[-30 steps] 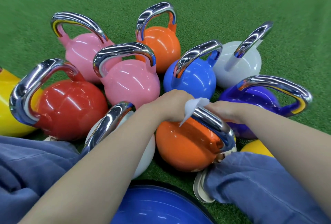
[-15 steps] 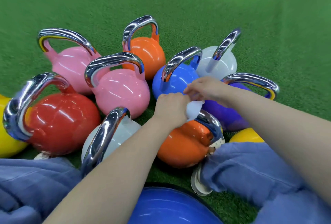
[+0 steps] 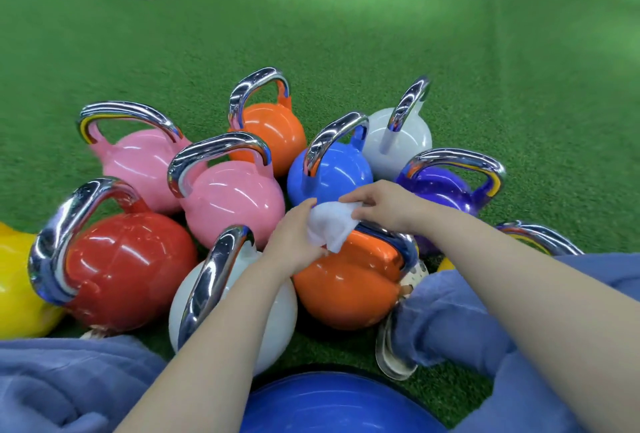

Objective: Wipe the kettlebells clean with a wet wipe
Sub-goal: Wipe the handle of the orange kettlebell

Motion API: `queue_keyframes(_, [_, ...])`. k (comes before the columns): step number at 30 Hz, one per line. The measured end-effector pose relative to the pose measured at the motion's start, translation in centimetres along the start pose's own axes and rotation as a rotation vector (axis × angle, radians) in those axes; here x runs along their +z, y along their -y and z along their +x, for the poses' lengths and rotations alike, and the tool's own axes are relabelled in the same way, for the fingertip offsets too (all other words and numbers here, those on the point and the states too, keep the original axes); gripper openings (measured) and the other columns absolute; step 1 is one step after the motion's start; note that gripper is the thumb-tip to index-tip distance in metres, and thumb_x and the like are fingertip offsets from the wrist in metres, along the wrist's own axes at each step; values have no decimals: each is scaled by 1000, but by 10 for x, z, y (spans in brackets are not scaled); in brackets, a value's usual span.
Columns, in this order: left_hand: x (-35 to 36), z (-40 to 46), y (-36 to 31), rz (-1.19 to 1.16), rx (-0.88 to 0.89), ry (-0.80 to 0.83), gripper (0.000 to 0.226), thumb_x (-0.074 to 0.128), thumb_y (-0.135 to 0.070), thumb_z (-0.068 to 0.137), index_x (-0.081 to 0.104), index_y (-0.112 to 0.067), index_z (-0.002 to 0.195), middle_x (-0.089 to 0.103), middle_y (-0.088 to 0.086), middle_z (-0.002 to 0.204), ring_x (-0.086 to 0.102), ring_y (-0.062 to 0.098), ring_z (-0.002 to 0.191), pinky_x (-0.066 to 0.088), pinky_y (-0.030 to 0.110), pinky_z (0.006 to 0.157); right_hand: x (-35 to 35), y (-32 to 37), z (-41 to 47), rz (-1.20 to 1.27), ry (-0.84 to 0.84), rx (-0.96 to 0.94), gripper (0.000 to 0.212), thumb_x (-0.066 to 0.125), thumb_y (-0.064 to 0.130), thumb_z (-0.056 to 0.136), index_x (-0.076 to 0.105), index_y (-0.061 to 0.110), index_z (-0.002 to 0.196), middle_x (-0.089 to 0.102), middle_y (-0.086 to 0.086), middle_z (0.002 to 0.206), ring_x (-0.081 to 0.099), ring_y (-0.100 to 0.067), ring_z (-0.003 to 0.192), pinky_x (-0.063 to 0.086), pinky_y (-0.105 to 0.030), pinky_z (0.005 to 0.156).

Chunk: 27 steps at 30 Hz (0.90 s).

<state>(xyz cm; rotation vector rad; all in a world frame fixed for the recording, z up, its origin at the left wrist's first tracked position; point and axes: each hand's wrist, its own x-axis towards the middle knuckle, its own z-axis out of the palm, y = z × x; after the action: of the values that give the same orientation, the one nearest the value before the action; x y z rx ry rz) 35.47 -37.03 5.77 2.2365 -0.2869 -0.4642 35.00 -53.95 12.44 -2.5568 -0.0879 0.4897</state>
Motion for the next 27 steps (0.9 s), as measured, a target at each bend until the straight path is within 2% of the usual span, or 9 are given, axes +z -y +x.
queue_keyframes(2, [-4,-11,4,-88,2,0,77,67,2,73,32,-10,141,48,-8,128,44,14,119,37,10,87,-4,-1,-1,-9,54,16,41,56,6,87,57,15,127,61,0,117,53,-11,104,35,-14,83])
queue_keyframes(5, [-5,-14,6,-219,-5,-74,67,49,12,77,35,-11,139,44,3,138,42,14,125,30,15,94,-11,0,0,-99,5,5,42,54,7,86,56,17,127,56,-1,131,49,-14,121,36,-22,100])
queue_keyframes(8, [-4,-11,6,-255,14,-223,56,44,14,76,50,-10,127,53,3,126,48,17,118,36,23,98,-12,11,-2,-148,-150,1,44,48,3,86,56,18,127,53,-2,134,46,-17,125,34,-22,96])
queue_keyframes(13, [0,-10,4,-132,96,-293,28,52,3,86,67,-10,107,63,1,105,54,9,92,36,10,78,15,30,-2,-244,-243,-70,29,52,31,91,62,22,117,61,0,122,54,-20,111,46,-32,88])
queue_keyframes(16, [-3,-9,2,-63,129,-294,27,54,0,87,65,-10,109,61,4,110,53,11,93,34,9,77,17,29,-2,-372,-181,-15,26,55,33,89,61,27,113,62,1,115,54,-22,108,47,-32,77])
queue_keyframes(20, [-14,-2,-9,62,182,-171,47,47,10,81,59,-9,122,58,7,122,54,21,111,39,19,89,4,30,2,-446,-52,61,43,56,8,82,55,24,122,61,-2,118,54,-25,108,50,-38,82])
queue_keyframes(22, [-22,2,-17,75,141,-107,49,49,11,78,60,-10,121,60,7,122,55,21,111,42,23,88,-1,38,10,-532,68,103,45,52,3,80,54,17,123,62,-8,116,56,-28,105,52,-36,75])
queue_keyframes(25, [-37,13,-26,138,79,4,45,48,9,80,64,-12,116,64,5,116,57,20,107,42,23,82,-5,59,33,-632,323,150,23,52,16,87,56,6,107,59,-7,88,55,-27,83,36,-27,52])
queue_keyframes(27, [-47,23,-30,261,20,84,37,45,6,84,66,-12,108,65,7,111,57,23,101,39,23,76,-3,68,55,-488,445,213,26,53,24,91,55,10,113,58,-7,100,45,-23,86,34,-28,59])
